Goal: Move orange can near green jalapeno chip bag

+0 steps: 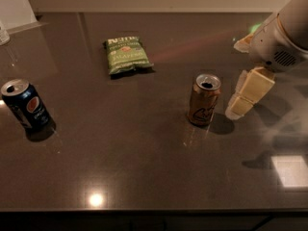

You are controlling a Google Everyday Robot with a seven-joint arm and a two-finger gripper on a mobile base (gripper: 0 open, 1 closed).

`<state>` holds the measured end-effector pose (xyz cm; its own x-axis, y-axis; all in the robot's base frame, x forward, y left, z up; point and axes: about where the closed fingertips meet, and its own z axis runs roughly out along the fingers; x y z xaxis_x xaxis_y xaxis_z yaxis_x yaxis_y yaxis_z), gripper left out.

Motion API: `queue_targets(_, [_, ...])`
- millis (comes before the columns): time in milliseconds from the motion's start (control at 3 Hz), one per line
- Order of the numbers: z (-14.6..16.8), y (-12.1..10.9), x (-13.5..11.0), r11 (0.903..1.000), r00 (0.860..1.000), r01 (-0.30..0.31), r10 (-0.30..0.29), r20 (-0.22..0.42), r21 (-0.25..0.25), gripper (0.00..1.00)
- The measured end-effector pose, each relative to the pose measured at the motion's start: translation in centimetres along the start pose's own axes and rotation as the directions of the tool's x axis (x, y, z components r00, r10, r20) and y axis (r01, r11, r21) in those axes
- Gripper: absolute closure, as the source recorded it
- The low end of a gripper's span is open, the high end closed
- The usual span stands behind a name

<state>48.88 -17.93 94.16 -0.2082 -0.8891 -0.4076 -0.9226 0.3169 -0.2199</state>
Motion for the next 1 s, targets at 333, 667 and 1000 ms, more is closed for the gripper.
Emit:
queue_targets(333, [2.1,0.3,-1.1,0.9991,0.999,-0.009,0.011,0.053,-0.041,0.00])
queue_targets(667, [3.4,1.1,-2.0,0.9968,0.995,-0.012,0.019,0.093,-0.079,0.00])
queue_targets(1000, [4.2,1.6,-2.6,0.9951,0.992,-0.017,0.029,0.124,-0.097,0.00])
